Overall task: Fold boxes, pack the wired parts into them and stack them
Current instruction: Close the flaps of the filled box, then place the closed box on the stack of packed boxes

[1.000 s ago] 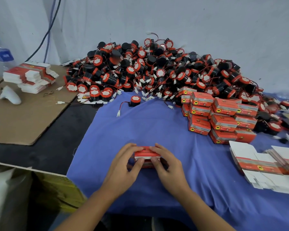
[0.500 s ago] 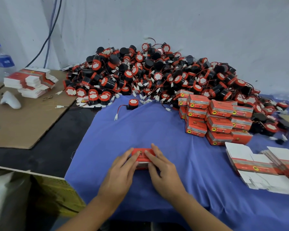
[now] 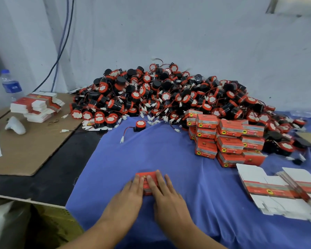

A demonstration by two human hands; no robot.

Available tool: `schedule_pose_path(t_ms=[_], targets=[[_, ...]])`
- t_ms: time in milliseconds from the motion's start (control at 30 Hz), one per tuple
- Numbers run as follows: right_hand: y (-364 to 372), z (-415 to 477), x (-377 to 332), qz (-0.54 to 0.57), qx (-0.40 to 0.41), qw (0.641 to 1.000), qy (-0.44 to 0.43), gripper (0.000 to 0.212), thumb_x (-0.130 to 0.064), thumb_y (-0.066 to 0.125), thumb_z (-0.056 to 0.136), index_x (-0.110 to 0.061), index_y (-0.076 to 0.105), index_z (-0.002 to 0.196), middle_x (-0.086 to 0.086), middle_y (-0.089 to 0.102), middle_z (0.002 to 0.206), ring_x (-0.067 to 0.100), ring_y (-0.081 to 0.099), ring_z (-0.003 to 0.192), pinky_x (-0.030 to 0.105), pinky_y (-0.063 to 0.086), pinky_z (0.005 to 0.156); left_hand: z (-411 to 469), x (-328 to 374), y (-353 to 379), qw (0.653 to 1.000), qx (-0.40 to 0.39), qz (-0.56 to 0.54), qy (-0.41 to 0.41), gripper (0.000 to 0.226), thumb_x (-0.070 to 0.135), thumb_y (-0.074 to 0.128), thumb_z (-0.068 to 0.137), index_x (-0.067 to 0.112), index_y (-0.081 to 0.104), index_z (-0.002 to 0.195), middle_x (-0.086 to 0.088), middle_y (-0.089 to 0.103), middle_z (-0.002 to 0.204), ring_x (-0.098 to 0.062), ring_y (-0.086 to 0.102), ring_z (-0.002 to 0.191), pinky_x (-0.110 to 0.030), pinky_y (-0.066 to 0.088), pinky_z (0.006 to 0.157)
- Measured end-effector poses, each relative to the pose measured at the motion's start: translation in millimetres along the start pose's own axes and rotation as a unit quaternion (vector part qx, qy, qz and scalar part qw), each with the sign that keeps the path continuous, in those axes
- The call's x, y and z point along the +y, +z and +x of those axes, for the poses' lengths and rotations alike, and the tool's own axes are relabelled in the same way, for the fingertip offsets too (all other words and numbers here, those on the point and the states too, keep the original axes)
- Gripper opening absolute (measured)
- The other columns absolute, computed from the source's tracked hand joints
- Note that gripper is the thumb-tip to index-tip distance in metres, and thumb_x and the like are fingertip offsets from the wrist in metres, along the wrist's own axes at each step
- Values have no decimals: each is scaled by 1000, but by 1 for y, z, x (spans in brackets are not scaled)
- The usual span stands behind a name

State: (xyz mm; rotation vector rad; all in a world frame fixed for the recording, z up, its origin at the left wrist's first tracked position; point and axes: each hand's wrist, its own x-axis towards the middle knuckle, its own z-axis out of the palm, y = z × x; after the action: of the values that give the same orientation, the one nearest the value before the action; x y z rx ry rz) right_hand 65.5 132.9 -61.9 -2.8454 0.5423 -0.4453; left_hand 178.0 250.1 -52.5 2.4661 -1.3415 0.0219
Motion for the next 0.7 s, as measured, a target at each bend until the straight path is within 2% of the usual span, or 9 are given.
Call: schedule_pose_path(t_ms=[67, 133, 167, 233, 333, 433, 533, 633, 700], targets=[[0, -2, 3, 48, 13, 998, 24, 85, -2, 52, 81, -36, 31, 156, 1, 14, 167, 35, 62, 119, 36, 53, 90, -3, 2, -1, 982, 89, -150, -75, 49, 35, 37, 108, 32, 31, 156, 5, 40, 156, -16, 47, 137, -24, 37, 107], [-3, -2, 1, 117, -1, 988, 97, 89, -3, 45, 81, -48, 21, 155, -9, -3, 167, 29, 64, 105, 31, 49, 85, 0, 10, -4, 955, 106, -234, -146, 36, 30, 59, 100, 36, 61, 135, 6, 64, 135, -16, 62, 120, -24, 44, 99], [-7, -2, -1, 177, 1, 974, 142, 89, -2, 45, 79, -48, 23, 152, -10, 1, 167, 26, 62, 105, 28, 48, 84, 3, 15, -2, 936, 128, -279, -172, 33, 23, 69, 94, 35, 68, 125, 5, 71, 123, -16, 66, 114, -26, 47, 95], [-14, 1, 0, 287, 76, 938, 180, 81, 5, 48, 69, -41, 40, 136, 0, 35, 147, 24, 62, 108, 22, 48, 89, 17, 33, 1, 894, 152, -377, -188, 40, 12, 79, 84, 35, 68, 116, 9, 75, 105, -6, 70, 101, -27, 50, 92], [-35, 15, 22, 316, 170, 907, 218, 76, 17, 54, 63, -24, 54, 128, 3, 52, 126, 19, 59, 116, 10, 41, 94, 55, 69, -7, 856, 159, -459, -177, 41, 7, 81, 81, 37, 63, 103, 17, 73, 93, 17, 65, 81, -12, 48, 78], [-73, 39, 51, 299, 196, 902, 242, 79, 15, 55, 76, -19, 45, 147, -3, 34, 151, 6, 39, 135, -1, 27, 95, 102, 106, -14, 857, 151, -476, -123, 27, 9, 75, 88, 34, 68, 95, 17, 74, 94, 7, 69, 88, -13, 51, 79], [-98, 63, 85, 239, 251, 908, 235, 70, 7, 55, 87, -19, 41, 151, -16, 8, 152, 2, 28, 133, -1, 25, 97, 147, 140, -13, 861, 141, -484, -68, 23, 11, 69, 93, 29, 70, 107, 21, 72, 97, 14, 65, 90, -4, 47, 75], [-108, 88, 118, 166, 226, 925, 257, 61, -2, 54, 91, -9, 40, 150, 3, 13, 150, 14, 25, 133, 7, 17, 105, 191, 156, 1, 867, 108, -484, -43, 28, 8, 64, 96, 27, 70, 115, 22, 71, 100, 13, 64, 94, -5, 48, 77], [-108, 102, 134, 89, 191, 941, 265, 55, -5, 52, 91, -3, 44, 145, 14, 30, 145, 28, 33, 134, 25, 24, 116, 215, 156, 16, 869, 48, -490, -43, 31, 4, 59, 98, 19, 69, 123, 10, 73, 110, 0, 67, 103, -22, 54, 92]])
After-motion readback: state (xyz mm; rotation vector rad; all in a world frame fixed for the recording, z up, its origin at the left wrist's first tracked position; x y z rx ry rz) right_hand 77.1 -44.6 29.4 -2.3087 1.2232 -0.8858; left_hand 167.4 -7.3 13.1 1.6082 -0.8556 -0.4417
